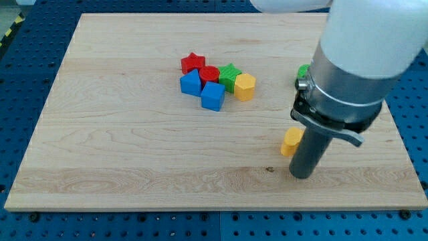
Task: Place the yellow hexagon to the right of the green star
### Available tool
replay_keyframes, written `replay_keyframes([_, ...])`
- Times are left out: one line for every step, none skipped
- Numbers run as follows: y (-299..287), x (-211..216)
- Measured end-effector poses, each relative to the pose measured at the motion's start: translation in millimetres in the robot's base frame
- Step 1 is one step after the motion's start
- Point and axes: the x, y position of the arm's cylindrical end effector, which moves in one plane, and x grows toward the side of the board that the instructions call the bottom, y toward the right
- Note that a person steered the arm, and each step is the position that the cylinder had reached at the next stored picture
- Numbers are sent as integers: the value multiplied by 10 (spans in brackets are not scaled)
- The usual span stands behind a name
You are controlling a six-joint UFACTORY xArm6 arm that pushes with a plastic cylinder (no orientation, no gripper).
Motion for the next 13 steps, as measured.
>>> replay_keyframes([-186,-96])
replay_keyframes([-805,-274])
replay_keyframes([-1109,-631])
replay_keyframes([-1073,-887])
replay_keyframes([-876,-988])
replay_keyframes([-791,-1210])
replay_keyframes([-861,-1349])
replay_keyframes([-839,-1349])
replay_keyframes([-656,-1349])
replay_keyframes([-550,-1375])
replay_keyframes([-550,-1443])
replay_keyframes([-550,-1443])
replay_keyframes([-506,-1409])
